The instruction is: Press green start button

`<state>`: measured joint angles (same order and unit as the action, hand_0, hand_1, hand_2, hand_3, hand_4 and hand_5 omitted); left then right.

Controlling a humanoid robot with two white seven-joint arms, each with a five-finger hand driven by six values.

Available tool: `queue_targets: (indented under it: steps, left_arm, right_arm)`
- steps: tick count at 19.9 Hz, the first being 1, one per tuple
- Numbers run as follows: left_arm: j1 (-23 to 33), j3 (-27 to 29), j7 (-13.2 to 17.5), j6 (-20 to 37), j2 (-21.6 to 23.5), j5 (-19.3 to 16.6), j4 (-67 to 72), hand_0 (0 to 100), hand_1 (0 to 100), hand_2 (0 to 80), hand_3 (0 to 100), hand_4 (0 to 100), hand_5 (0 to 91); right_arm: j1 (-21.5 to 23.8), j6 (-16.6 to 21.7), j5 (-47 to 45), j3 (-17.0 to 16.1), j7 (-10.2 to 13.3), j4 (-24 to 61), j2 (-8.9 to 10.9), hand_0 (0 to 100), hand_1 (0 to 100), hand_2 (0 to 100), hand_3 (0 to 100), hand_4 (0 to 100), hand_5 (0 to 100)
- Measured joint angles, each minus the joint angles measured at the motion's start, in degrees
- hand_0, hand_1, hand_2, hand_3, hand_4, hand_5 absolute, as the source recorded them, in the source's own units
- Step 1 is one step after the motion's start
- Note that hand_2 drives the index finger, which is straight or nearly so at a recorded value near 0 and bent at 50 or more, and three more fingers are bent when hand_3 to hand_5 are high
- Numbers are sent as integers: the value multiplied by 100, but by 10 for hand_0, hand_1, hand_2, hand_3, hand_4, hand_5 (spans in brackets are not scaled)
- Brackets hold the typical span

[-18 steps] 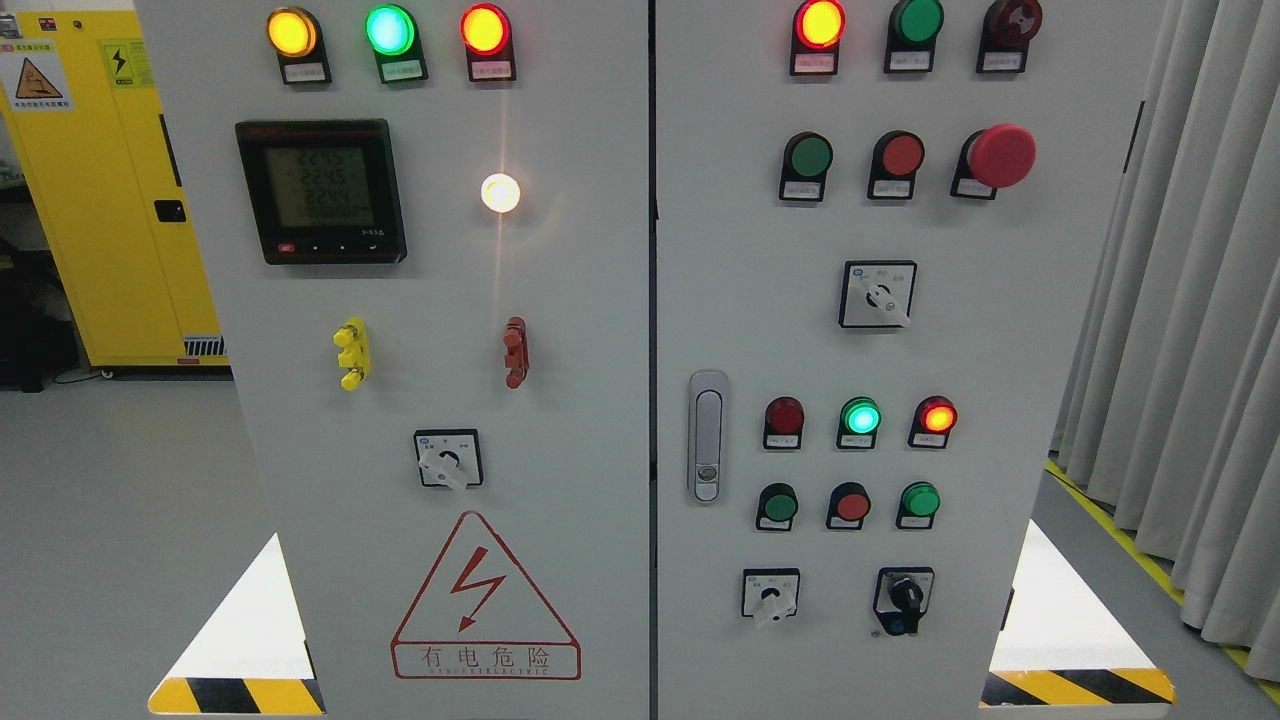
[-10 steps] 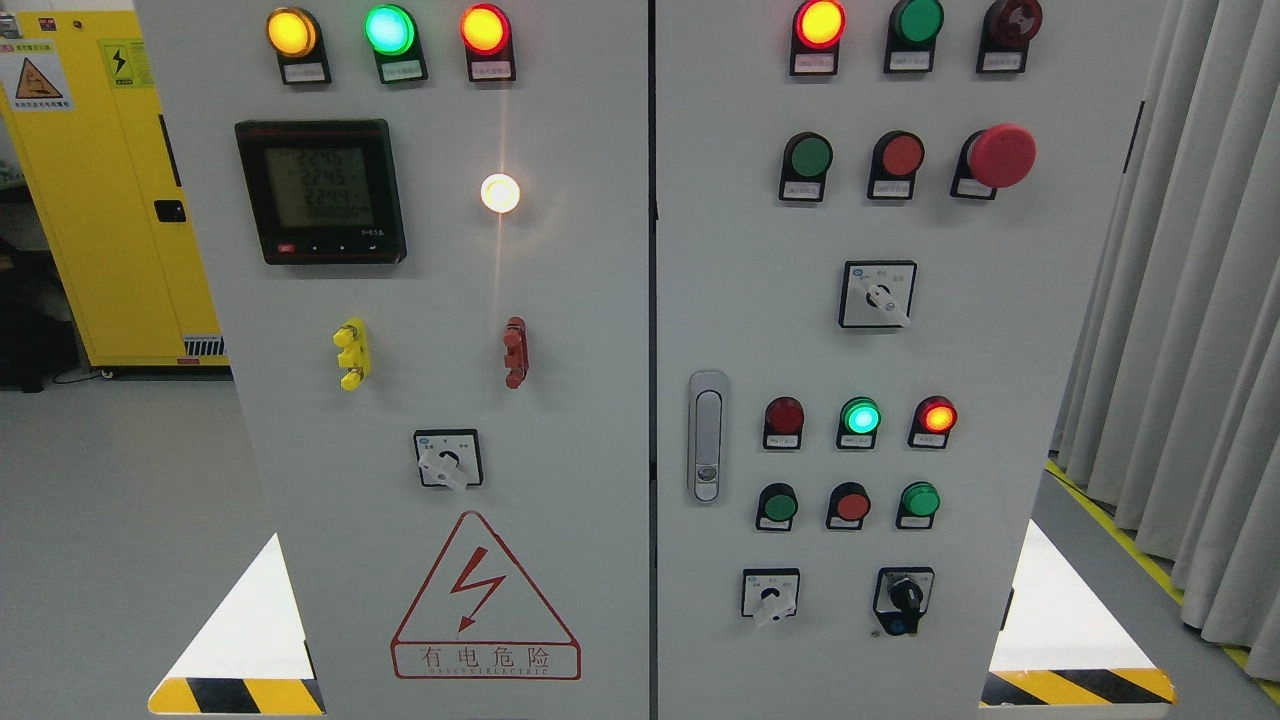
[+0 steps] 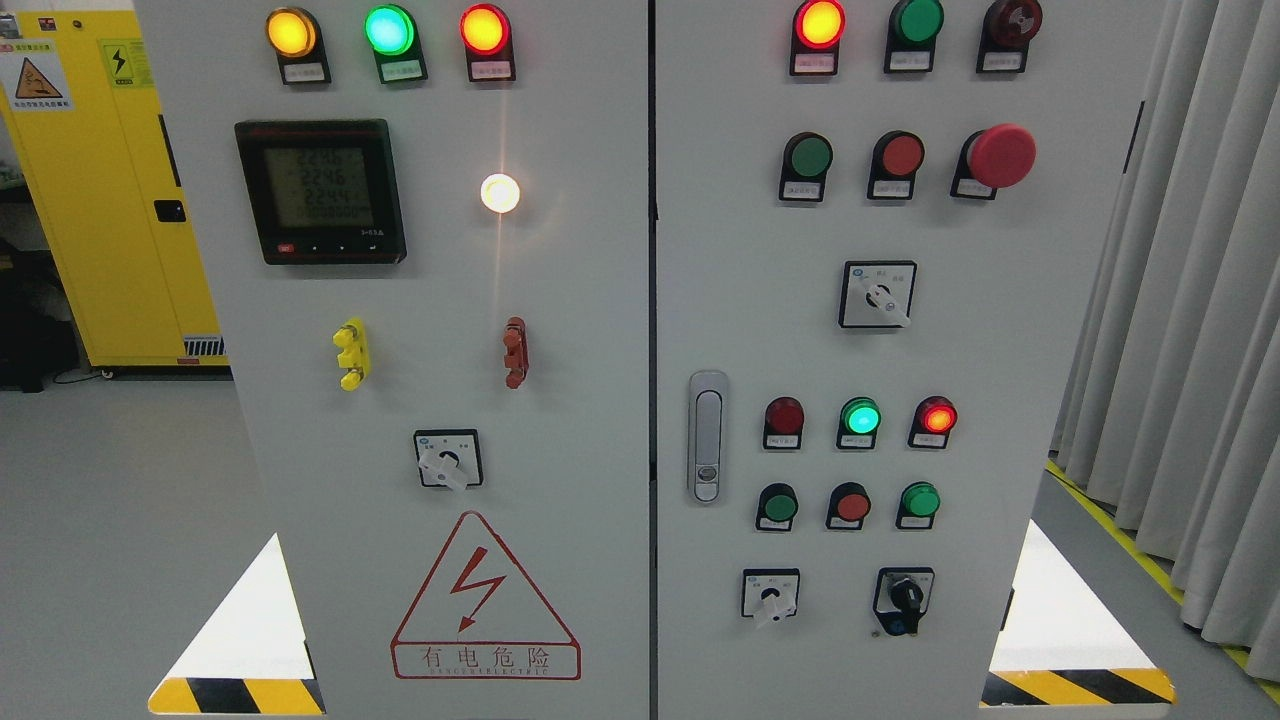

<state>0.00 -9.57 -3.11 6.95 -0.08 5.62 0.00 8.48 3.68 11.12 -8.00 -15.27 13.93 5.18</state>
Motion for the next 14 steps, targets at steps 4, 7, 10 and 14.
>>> queue_targets:
  steps: [4, 7, 10, 14]
  left_arm:
    - [0, 0, 6, 0, 2, 0, 0, 120, 556, 0, 0, 0, 0]
    - [0, 0, 8, 0, 3, 0, 0, 120, 556, 0, 0, 0, 0]
    - [0, 1, 11, 0, 4, 0, 0, 120, 556, 0, 0, 0, 0]
    - [0, 3, 13, 0, 5, 0, 0, 120, 556, 0, 0, 0, 0]
  right_arm:
    - [165, 69, 254, 242, 316, 540, -41, 264, 430, 0, 45, 56, 0]
    - [426, 106, 888, 375, 364, 1166, -92, 262, 442, 0, 122, 158, 0]
    - [730, 169, 1576, 475, 409, 1953, -133, 262, 445, 0, 184, 221, 42]
    - [1052, 421, 2093, 631, 451, 3046, -158, 260, 452, 0, 255, 285, 112]
